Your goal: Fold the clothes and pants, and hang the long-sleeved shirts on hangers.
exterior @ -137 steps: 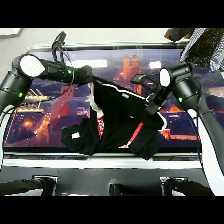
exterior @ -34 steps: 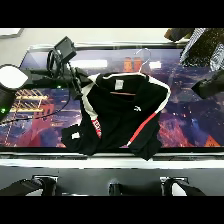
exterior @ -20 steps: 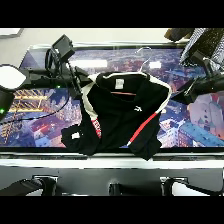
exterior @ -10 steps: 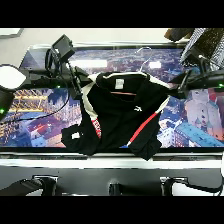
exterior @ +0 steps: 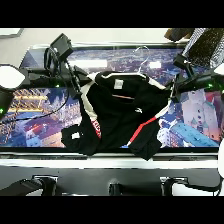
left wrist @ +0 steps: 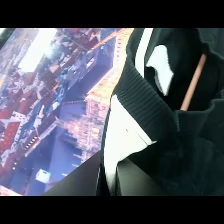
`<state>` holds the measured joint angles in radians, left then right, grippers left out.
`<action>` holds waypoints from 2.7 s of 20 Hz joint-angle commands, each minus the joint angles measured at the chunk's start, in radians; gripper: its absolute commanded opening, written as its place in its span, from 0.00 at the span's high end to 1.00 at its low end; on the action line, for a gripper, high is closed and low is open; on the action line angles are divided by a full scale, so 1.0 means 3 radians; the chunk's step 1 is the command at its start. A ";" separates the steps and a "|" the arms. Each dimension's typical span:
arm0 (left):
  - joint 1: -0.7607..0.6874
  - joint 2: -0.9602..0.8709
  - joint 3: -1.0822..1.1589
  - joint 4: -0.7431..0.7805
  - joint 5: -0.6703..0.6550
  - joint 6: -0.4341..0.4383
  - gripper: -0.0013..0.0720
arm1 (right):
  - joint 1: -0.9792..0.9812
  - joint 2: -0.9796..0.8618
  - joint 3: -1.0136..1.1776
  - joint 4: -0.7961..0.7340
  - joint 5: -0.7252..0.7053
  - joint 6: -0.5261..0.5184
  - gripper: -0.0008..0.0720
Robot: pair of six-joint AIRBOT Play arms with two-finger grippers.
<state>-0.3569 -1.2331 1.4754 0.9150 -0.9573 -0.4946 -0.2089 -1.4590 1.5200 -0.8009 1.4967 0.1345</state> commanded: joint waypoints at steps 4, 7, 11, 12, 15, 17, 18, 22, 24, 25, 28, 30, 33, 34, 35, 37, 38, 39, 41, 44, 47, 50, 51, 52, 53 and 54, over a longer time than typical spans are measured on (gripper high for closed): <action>0.0008 0.0000 0.0003 0.0090 0.0248 -0.0807 0.48 | 0.0011 0.0599 0.0003 -0.0665 0.0161 0.1099 0.93; 0.0008 0.0001 0.0003 0.0356 0.0601 -0.1766 0.33 | 0.0011 0.1047 0.0003 -0.1036 0.0163 0.2060 0.93; 0.0139 0.0003 0.0009 0.0429 0.0810 -0.2838 0.33 | 0.0011 0.1692 0.0003 -0.1681 0.0261 0.3113 0.93; 0.0177 0.0010 0.0009 0.0429 0.0807 -0.3003 0.33 | 0.0013 0.1841 0.0003 -0.1829 0.0277 0.3335 0.93; 0.0215 0.0064 0.0009 0.0429 0.0801 -0.3165 0.33 | 0.0013 0.2288 0.0005 -0.2312 0.0184 0.3862 0.93; 0.0201 0.0092 0.0009 0.0425 0.0800 -0.3166 0.33 | 0.0013 0.2555 0.0005 -0.2621 -0.0106 0.4214 0.93; 0.0197 0.0103 0.0009 0.0413 0.0800 -0.3166 0.33 | 0.0011 0.2659 0.0005 -0.2757 -0.0276 0.4367 0.93; 0.0197 0.0122 0.0009 0.0402 0.0801 -0.3166 0.33 | 0.0013 0.2875 0.0061 -0.3611 -0.0604 0.5126 0.93; 0.0197 0.0122 0.0009 0.0402 0.0800 -0.3168 0.33 | 0.0011 0.2838 0.0200 -0.4073 -0.0692 0.5322 0.93; 0.0197 0.0122 0.0009 0.0401 0.0800 -0.3168 0.33 | 0.0011 0.2787 0.0281 -0.4331 -0.0740 0.5431 0.93; 0.0197 0.0122 0.0009 0.0402 0.0801 -0.3193 0.33 | 0.0011 0.2538 0.0476 -0.5136 -0.0744 0.5656 0.93; 0.0198 0.0121 0.0009 0.0402 0.0804 -0.3192 0.33 | 0.0011 0.2303 0.0605 -0.5642 -0.0535 0.5959 0.93; 0.0198 0.0121 0.0009 0.0404 0.0804 -0.3189 0.33 | 0.0011 0.2060 0.0748 -0.6113 -0.0533 0.6439 0.93; 0.0198 0.0121 0.0009 0.0404 0.0804 -0.3190 0.33 | 0.0011 0.1981 0.0815 -0.6160 -0.0580 0.6532 0.93; 0.0198 0.0121 0.0009 0.0404 0.0804 -0.3190 0.33 | 0.0011 0.1887 0.0900 -0.6218 -0.0585 0.6589 0.93; 0.0198 0.0121 0.0009 0.0404 0.0804 -0.3189 0.33 | 0.0011 0.1671 0.1087 -0.6359 -0.0601 0.6584 0.93; 0.0198 0.0117 0.0009 0.0404 0.0805 -0.3189 0.33 | 0.0010 0.1572 0.1185 -0.6427 -0.0632 0.6584 0.93; 0.0201 0.0108 0.0009 0.0404 0.0804 -0.3189 0.33 | -0.0060 0.1472 0.1294 -0.6444 -0.0703 0.6586 0.93; 0.0201 0.0097 0.0009 0.0404 0.0805 -0.3189 0.33 | -0.0331 0.1306 0.1499 -0.6380 -0.0809 0.6633 0.93; 0.0201 0.0080 0.0009 0.0406 0.0805 -0.3190 0.33 | -0.0601 0.1213 0.1661 -0.6270 -0.1139 0.6582 0.93; 0.0201 0.0056 0.0008 0.0404 0.0804 -0.3190 0.33 | -0.0722 0.1195 0.1661 -0.6271 -0.1250 0.6584 0.93; 0.0201 0.0055 0.0008 0.0418 0.0805 -0.3189 0.33 | -0.0977 0.1185 0.1661 -0.6270 -0.1427 0.6750 0.93; 0.0201 0.0055 0.0008 0.0418 0.0805 -0.3189 0.33 | -0.1068 0.1180 0.1661 -0.6266 -0.1486 0.6785 0.93; 0.0201 0.0055 0.0008 0.0418 0.0805 -0.3189 0.33 | -0.1160 0.1158 0.1661 -0.6264 -0.1511 0.6784 0.93; 0.0201 0.0055 0.0008 0.0418 0.0805 -0.3189 0.33 | -0.1244 0.1133 0.1661 -0.6252 -0.1508 0.6783 0.93; 0.0201 0.0055 0.0008 0.0418 0.0805 -0.3189 0.33 | -0.1329 0.1105 0.1661 -0.6224 -0.1511 0.6783 0.93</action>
<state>-0.2974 -1.2163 1.4773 1.0386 -0.7158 -1.4513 -0.5373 -1.1114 2.0163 -2.6820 1.0683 2.1521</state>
